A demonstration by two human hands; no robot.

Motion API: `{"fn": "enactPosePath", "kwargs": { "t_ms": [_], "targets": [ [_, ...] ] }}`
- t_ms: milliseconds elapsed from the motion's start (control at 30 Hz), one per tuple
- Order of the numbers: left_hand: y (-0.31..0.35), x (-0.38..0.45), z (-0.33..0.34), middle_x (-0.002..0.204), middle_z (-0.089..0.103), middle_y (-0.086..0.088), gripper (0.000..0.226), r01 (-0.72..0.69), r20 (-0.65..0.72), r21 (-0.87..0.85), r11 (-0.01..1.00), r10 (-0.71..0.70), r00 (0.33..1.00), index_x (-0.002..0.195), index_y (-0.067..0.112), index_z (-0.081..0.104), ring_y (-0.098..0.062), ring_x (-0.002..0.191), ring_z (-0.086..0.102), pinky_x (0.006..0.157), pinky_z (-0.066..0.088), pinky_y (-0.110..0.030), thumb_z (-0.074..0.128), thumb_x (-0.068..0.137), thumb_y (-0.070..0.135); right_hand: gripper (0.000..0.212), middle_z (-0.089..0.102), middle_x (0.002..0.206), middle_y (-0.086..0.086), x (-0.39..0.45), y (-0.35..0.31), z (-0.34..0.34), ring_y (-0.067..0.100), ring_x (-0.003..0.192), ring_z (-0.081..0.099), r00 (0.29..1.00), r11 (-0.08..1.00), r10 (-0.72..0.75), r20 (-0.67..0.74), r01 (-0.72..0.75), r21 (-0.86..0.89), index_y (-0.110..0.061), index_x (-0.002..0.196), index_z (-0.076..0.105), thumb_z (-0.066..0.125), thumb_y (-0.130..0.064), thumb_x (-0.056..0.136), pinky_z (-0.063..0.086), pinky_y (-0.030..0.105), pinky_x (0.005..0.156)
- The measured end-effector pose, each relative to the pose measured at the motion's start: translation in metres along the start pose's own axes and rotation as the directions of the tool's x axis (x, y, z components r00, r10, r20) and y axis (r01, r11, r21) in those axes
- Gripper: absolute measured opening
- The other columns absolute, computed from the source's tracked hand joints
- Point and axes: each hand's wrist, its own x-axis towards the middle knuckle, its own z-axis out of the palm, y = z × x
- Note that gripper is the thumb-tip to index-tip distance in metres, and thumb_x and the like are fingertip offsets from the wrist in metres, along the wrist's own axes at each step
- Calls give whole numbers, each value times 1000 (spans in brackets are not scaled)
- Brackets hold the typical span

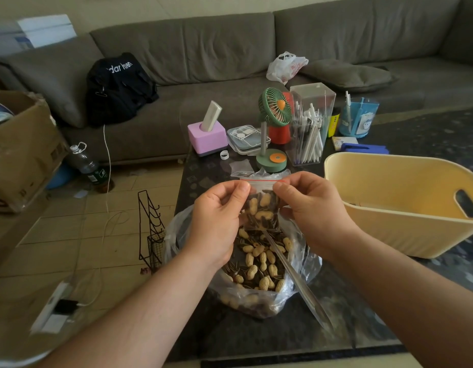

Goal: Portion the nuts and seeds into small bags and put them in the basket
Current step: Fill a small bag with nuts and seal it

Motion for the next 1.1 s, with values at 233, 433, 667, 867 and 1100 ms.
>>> {"fn": "enactPosePath", "kwargs": {
  "t_ms": [233, 433, 667, 867, 1100],
  "targets": [
    [-4, -1, 0, 112, 79, -15, 21, -25, 4, 2, 1000, 25, 1000, 115, 9, 76, -35, 112, 75, 102, 57, -63, 66, 103, 23, 4, 75, 89, 18, -4, -2, 0, 18, 75, 67, 998, 1000, -1, 67, 2, -12, -14, 98, 76, 76, -16, 95, 58, 24, 67],
    [-4, -2, 0, 115, 78, -16, 24, -29, 39, -16, 999, 29, 999, 117, 9, 75, -35, 114, 74, 102, 57, -63, 67, 101, 25, 7, 73, 77, 10, -2, -3, 0, 16, 66, 67, 998, 999, -1, 66, 3, -33, -14, 90, 74, 73, -16, 97, 55, 22, 60],
    [-3, -4, 0, 112, 80, -9, 18, -82, 104, 15, 996, 80, 991, 115, 16, 77, -27, 111, 76, 97, 61, -49, 67, 100, 19, 8, 76, 82, 15, -1, -3, -2, 26, 74, 72, 996, 1000, -9, 93, 11, -17, -12, 93, 73, 70, -16, 100, 64, 54, 81],
    [-3, -3, 0, 109, 81, -12, 14, -55, 74, 19, 998, 53, 996, 112, 15, 77, -30, 107, 77, 95, 63, -50, 66, 103, 16, 7, 78, 87, 17, -3, -4, -4, 35, 85, 77, 994, 996, -19, 110, 28, -85, -12, 100, 75, 71, -18, 99, 64, 55, 84],
    [-5, -3, 0, 108, 81, -8, 18, -88, 85, 75, 993, 82, 993, 105, 25, 80, -29, 110, 76, 100, 60, -55, 64, 106, 17, 12, 79, 90, 14, -6, -5, -2, 32, 90, 78, 985, 989, -42, 165, 64, -132, -8, 101, 76, 73, -20, 97, 65, 49, 84]
  ]
}}
